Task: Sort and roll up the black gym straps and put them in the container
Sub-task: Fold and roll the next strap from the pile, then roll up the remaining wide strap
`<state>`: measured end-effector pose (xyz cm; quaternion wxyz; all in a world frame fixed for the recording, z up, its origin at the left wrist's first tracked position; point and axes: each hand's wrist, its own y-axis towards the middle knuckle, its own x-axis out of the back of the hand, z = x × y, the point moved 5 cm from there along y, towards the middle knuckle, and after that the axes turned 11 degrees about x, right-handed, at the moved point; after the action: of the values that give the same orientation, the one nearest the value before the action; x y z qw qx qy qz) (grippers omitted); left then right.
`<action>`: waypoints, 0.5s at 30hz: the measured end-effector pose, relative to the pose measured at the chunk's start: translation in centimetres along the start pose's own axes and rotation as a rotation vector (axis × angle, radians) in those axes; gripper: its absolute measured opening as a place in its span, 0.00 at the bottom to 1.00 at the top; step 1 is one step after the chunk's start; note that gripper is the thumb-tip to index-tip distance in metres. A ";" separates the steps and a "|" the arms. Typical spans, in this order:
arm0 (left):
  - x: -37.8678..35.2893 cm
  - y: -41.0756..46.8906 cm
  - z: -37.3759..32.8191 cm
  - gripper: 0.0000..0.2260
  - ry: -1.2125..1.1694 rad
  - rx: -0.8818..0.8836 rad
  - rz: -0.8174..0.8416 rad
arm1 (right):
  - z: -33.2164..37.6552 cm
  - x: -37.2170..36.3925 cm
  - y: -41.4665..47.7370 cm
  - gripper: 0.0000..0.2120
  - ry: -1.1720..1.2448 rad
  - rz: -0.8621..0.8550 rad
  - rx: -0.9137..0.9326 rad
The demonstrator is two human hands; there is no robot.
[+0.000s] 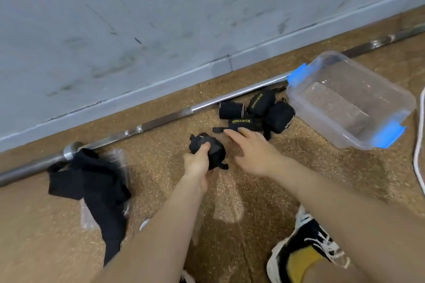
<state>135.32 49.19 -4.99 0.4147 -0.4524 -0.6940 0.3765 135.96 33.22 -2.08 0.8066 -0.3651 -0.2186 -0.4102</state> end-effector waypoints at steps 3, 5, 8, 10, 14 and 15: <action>-0.3 2.4 -1.4 0.30 0.063 -0.077 -0.007 | -1.0 -1.0 2.9 0.41 -0.315 0.070 0.066; -0.9 2.9 -2.6 0.29 0.126 -0.164 0.064 | -1.6 -1.8 5.1 0.44 -0.377 0.067 0.058; -1.9 3.6 -4.1 0.32 0.433 -0.292 0.116 | -2.6 -2.9 7.3 0.43 -0.377 0.015 -0.054; -2.8 4.1 -4.6 0.33 0.581 -0.296 0.154 | -3.4 -3.1 7.9 0.39 -0.384 -0.040 -0.129; -3.5 4.9 -5.3 0.29 0.643 -0.323 0.238 | -5.0 -1.6 8.6 0.34 -0.345 -0.186 -0.234; -3.2 5.1 -5.3 0.29 0.625 -0.328 0.244 | -5.1 -1.3 8.6 0.33 -0.283 -0.211 -0.285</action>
<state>142.59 48.52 -8.31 0.4805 -0.6854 -0.5260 0.1506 142.59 33.39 -9.69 0.6608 -0.5042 -0.3067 -0.4638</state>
